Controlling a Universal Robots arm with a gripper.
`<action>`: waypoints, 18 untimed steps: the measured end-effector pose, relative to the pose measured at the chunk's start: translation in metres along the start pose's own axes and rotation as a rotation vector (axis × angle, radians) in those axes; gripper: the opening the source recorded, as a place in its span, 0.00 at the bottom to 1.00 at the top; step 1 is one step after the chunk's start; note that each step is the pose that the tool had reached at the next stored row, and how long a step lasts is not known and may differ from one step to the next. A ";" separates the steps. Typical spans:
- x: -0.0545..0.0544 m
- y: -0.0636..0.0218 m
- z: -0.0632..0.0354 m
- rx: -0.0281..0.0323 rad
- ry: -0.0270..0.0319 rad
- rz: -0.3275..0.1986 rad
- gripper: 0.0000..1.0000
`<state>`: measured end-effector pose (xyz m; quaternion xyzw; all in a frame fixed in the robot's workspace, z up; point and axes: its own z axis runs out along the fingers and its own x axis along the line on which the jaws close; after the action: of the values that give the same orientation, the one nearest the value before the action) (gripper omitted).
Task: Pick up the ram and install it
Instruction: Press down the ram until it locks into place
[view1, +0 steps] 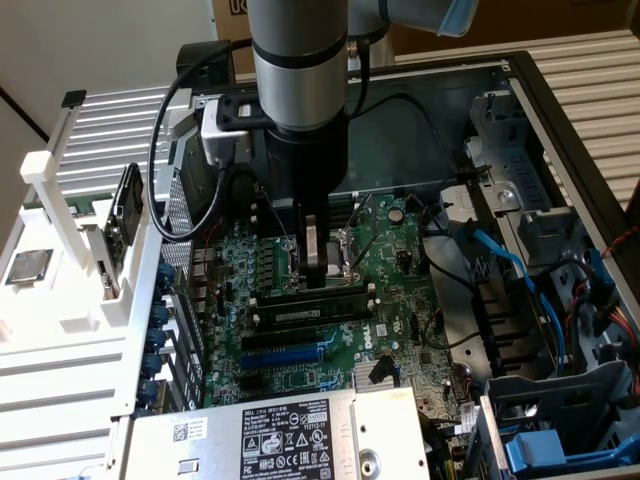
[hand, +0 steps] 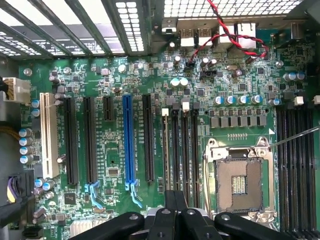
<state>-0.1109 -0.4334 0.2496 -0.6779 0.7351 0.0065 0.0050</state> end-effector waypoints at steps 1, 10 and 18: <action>0.000 0.0000 0.0000 0.0002 0.0000 0.017 0.10; 0.000 0.0000 0.0011 0.0030 -0.0005 0.189 0.10; 0.000 0.0000 0.0029 0.0072 -0.0013 0.447 0.10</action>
<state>-0.1110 -0.4334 0.2467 -0.4981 0.8671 0.0053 0.0063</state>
